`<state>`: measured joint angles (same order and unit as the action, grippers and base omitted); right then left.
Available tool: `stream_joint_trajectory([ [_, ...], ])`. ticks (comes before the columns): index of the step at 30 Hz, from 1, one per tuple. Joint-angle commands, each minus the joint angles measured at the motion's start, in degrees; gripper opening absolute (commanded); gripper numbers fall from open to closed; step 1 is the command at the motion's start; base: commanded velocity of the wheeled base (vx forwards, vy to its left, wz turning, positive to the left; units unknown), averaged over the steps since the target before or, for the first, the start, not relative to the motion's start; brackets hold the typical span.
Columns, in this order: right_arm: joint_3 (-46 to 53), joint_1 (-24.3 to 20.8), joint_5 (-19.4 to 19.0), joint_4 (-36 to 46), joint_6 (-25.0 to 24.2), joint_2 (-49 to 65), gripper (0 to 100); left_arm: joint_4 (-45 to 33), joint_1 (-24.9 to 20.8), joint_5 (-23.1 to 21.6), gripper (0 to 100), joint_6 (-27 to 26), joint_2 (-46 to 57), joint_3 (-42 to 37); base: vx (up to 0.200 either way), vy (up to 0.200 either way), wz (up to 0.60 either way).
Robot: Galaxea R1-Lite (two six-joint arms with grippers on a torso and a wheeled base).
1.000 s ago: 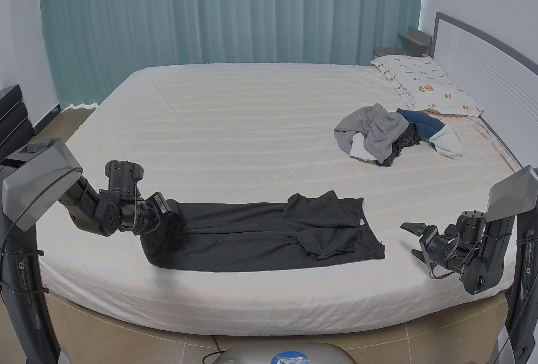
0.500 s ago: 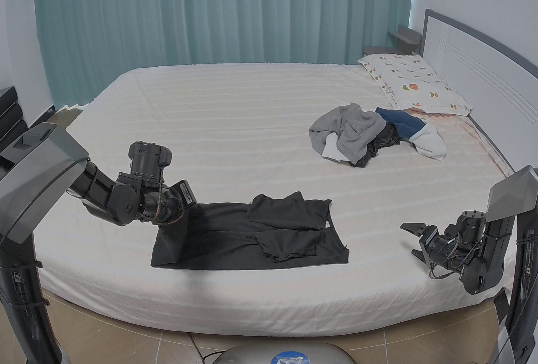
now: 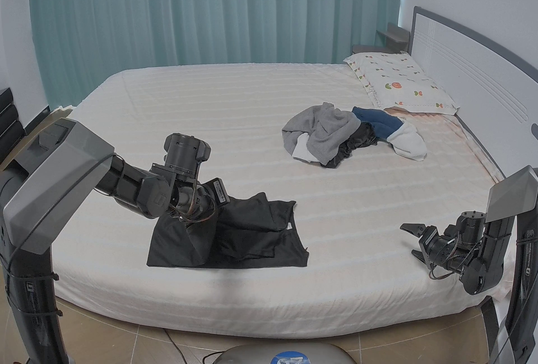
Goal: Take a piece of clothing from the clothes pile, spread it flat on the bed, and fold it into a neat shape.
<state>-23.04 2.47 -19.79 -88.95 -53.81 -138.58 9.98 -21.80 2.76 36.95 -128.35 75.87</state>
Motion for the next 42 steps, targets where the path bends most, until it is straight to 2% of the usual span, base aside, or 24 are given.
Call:
stream_joint_trajectory([
  [1, 0.0, -0.1, 0.0, -0.6, 0.0, -0.1, 100, -1.5, -2.0, 0.4, 0, 0.8, -4.8, 4.8, 0.0, -0.2, 0.0],
  [5, 0.0, -0.2, 0.0, -0.6, 0.1, -0.1, 100, -1.8, -3.7, 2.5, 0, 5.9, -7.4, 9.2, 0.0, -0.05, 0.0],
  [14, 0.1, -0.2, 0.1, -0.6, 0.1, -0.2, 100, -2.3, -4.0, 5.8, 0, 6.5, -11.6, 12.5, 0.0, 0.0, 0.0],
  [15, 0.1, -0.2, 0.1, -0.6, 0.1, -0.2, 100, -2.3, -4.0, 5.8, 100, 6.5, -11.6, 12.5, 0.0, 0.0, 0.0],
  [23, 0.2, -0.3, 0.1, -0.6, 0.3, -0.5, 100, -2.3, -4.0, 5.5, 100, 7.7, -9.8, 11.4, 0.0, 0.0, 0.0],
  [27, 0.2, -0.3, 0.1, -0.6, 0.4, -0.5, 100, -2.3, -3.6, 4.5, 100, 10.9, -6.3, 10.8, 0.0, 0.0, 0.0],
  [32, 0.2, -0.3, 0.1, -0.6, 0.5, -0.5, 100, -2.2, -2.4, 2.7, 100, 11.4, -2.6, 7.5, 0.0, 0.0, 0.0],
  [36, 0.3, -0.3, 0.1, -0.6, 0.5, -0.5, 100, -1.6, 1.2, 1.0, 100, 11.8, 1.2, 2.5, 0.0, 0.0, 0.0],
  [42, 0.3, -0.3, 0.1, -0.6, 0.5, -0.5, 100, -0.1, 5.0, 0.8, 100, 16.0, 1.4, -0.4, 0.0, 0.0, 0.0],
])
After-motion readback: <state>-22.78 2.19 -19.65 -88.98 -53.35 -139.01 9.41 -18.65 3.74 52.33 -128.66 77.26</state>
